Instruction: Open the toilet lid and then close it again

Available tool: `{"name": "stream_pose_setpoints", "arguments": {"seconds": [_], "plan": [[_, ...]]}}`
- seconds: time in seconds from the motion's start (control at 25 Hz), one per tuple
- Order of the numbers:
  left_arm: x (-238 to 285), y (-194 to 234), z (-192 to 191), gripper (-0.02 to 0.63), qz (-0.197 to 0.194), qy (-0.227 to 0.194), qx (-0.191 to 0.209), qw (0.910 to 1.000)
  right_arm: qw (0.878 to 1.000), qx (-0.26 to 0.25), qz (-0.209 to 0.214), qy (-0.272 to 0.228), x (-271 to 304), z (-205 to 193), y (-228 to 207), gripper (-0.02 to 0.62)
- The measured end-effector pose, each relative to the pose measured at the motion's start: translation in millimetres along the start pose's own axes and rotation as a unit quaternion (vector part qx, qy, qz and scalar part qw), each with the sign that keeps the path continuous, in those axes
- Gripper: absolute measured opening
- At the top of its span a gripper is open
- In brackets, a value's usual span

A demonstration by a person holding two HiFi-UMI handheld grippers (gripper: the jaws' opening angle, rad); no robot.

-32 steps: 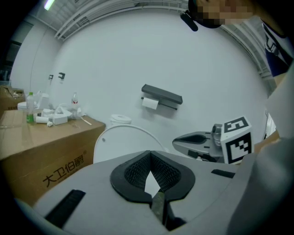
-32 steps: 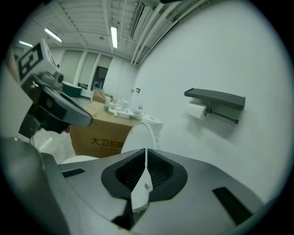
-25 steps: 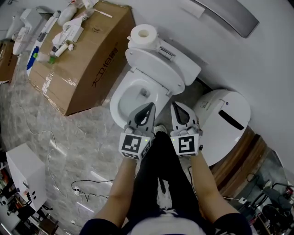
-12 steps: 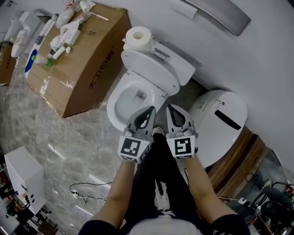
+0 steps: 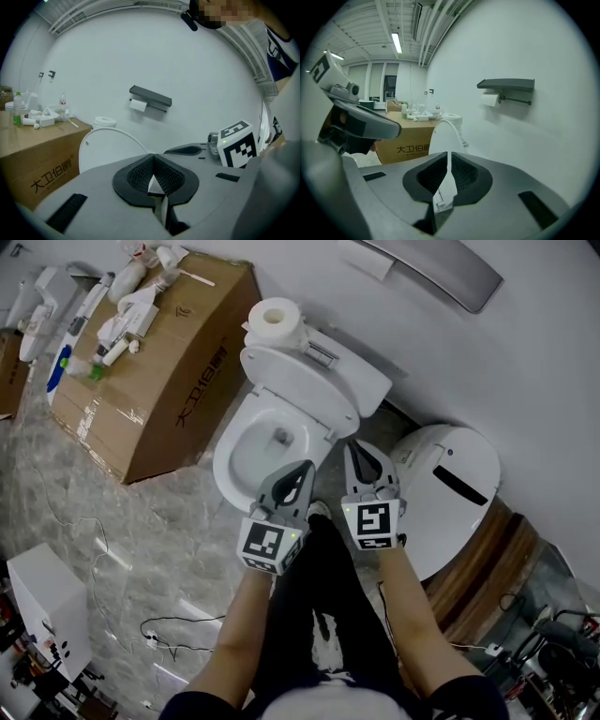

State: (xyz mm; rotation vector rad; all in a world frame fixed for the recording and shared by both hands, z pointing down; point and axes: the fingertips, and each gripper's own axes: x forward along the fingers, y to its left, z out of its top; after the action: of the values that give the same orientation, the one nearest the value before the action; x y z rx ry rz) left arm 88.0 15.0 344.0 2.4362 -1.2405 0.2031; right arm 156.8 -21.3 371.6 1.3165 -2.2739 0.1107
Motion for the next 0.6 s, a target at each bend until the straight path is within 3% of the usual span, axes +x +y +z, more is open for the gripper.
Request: {"name": "stream_pose_setpoints", "arguments": {"seconds": [0.24, 0.32, 0.36, 0.6], "plan": [[8.2, -3.6, -1.8, 0.005, -0.007, 0.008, -0.002, 0.9999, 1.000, -0.007, -0.002, 0.017, 22.2, -2.0, -23.7, 0.015], [10.9, -5.3, -1.6, 0.005, -0.011, 0.009, -0.001, 0.9999, 1.000, -0.008, 0.006, 0.026, 29.6, -4.2, -26.4, 0.089], [12.1, -6.1, -1.6, 0.005, -0.012, 0.009, 0.000, 0.9999, 0.999, -0.008, 0.009, 0.030, 32.8, -4.8, -27.5, 0.095], [22.1, -3.3, -3.4, 0.005, -0.012, 0.014, -0.004, 0.9998, 0.999, -0.030, 0.012, 0.039, 55.3, -3.6, -34.5, 0.095]]}}
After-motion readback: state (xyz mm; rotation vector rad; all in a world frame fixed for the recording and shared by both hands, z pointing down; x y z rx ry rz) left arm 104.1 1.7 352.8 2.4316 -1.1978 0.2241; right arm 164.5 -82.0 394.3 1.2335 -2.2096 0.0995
